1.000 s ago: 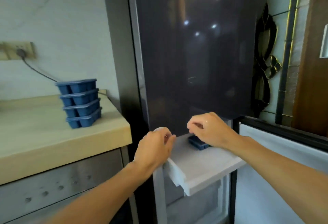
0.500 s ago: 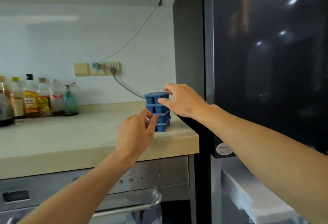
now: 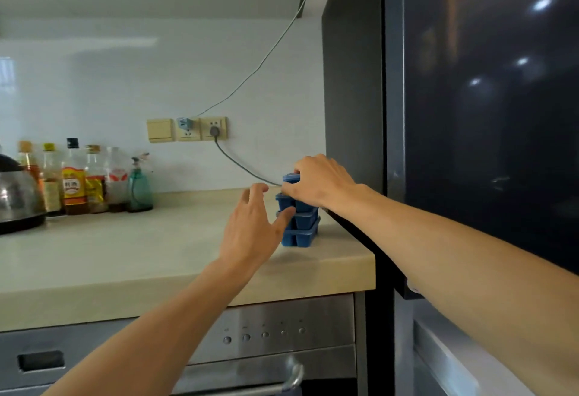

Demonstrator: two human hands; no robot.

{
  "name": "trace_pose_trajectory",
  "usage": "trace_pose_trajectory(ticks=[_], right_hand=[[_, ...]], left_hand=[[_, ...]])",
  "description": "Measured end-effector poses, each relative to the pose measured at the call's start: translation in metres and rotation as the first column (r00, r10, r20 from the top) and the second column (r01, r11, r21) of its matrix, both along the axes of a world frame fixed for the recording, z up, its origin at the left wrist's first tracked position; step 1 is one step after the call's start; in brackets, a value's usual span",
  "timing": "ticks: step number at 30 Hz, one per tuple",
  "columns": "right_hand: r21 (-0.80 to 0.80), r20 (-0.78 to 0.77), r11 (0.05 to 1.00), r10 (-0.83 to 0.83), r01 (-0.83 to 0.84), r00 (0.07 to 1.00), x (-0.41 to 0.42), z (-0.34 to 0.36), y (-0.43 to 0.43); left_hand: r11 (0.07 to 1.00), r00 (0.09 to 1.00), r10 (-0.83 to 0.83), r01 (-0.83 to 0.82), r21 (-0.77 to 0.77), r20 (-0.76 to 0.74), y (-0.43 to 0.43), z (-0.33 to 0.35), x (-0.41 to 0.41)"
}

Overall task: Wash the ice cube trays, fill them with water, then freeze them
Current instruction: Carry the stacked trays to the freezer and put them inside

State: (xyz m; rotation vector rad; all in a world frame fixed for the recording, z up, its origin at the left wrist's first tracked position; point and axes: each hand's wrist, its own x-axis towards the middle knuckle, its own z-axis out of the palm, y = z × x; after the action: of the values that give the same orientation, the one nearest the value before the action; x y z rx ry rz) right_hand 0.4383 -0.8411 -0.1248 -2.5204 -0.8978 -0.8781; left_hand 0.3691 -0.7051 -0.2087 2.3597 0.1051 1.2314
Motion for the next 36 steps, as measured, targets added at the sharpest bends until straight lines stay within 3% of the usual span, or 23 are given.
trace_pose_trajectory(ticks=[11,19,24,30,36], right_hand=[[0.241,0.059,0.966,0.082,-0.094,0.995,-0.007,-0.025,-0.088],[0.321,0.101,0.933,0.134,-0.160,0.986,-0.041,-0.047,-0.140],[0.359,0.122,0.922,0.107,-0.144,0.987,-0.061,-0.078,-0.188],[0.375,0.022,0.926,0.024,-0.031,0.999,-0.075,-0.125,-0.251],[0.293,-0.168,0.946,-0.094,0.140,0.981,-0.069,-0.170,-0.312]], left_hand=[[0.993,0.991,-0.117,0.115,-0.031,-0.072,-0.030,0.017,0.034],[0.989,0.979,-0.143,0.145,-0.005,0.146,-0.045,0.009,0.025],[0.952,0.913,-0.299,0.305,0.020,0.279,-0.084,-0.005,0.001],[0.891,0.866,-0.453,0.449,0.069,0.211,-0.148,-0.033,-0.027],[0.805,0.802,-0.592,0.584,0.104,0.079,-0.200,-0.075,-0.030]])
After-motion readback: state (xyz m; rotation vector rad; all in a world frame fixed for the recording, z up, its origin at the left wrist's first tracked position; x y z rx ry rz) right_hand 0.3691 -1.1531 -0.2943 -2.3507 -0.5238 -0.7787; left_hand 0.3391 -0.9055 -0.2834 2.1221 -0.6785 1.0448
